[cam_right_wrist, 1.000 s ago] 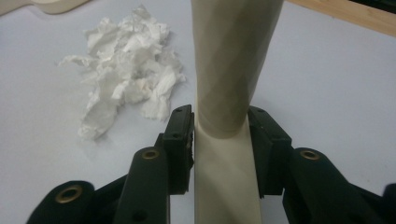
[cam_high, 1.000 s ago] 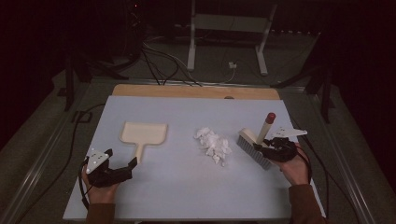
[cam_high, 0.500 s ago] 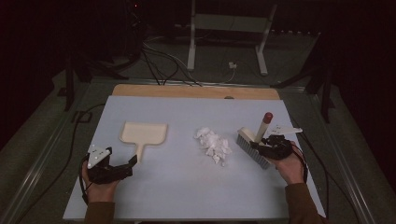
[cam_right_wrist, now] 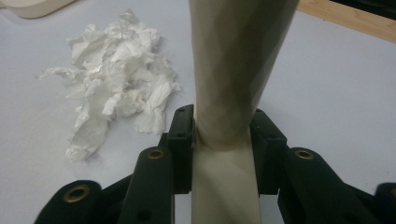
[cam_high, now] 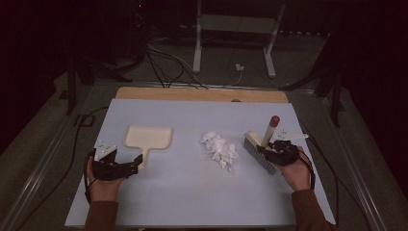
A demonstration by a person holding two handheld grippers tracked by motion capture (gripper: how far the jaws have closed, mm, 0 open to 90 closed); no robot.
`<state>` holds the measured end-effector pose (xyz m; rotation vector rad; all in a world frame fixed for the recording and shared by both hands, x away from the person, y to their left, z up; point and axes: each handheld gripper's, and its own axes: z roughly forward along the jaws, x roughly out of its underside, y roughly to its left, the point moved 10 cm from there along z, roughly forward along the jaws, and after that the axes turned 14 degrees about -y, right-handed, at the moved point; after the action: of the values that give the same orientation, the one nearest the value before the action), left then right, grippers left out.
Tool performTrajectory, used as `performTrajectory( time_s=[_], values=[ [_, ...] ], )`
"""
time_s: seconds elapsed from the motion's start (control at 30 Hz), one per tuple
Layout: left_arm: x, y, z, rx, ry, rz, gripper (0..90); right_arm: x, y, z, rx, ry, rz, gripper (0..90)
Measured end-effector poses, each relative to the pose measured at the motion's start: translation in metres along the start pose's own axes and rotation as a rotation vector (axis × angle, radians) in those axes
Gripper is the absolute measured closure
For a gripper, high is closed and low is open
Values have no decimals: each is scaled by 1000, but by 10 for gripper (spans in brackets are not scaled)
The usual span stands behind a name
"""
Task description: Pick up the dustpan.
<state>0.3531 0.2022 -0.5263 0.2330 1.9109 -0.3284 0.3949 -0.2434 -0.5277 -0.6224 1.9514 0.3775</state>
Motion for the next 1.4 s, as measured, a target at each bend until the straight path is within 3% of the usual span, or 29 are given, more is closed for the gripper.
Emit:
performTrajectory(
  time_s=[0.17,0.53,1.07,1.17,1.4],
  values=[
    [5,2,11,-38,58,-27,9,0,-2,0,18,-10,16,670],
    [5,5,25,-88,102,5,39,1,-2,-2,13,-14,23,670],
    [22,3,47,-102,189,46,15,2,-4,-4,23,-17,45,670],
    [23,2,50,-102,196,37,15,2,-5,-4,24,-19,47,670],
    [30,0,53,-120,237,42,72,3,-7,-5,25,-23,62,670]
  ],
)
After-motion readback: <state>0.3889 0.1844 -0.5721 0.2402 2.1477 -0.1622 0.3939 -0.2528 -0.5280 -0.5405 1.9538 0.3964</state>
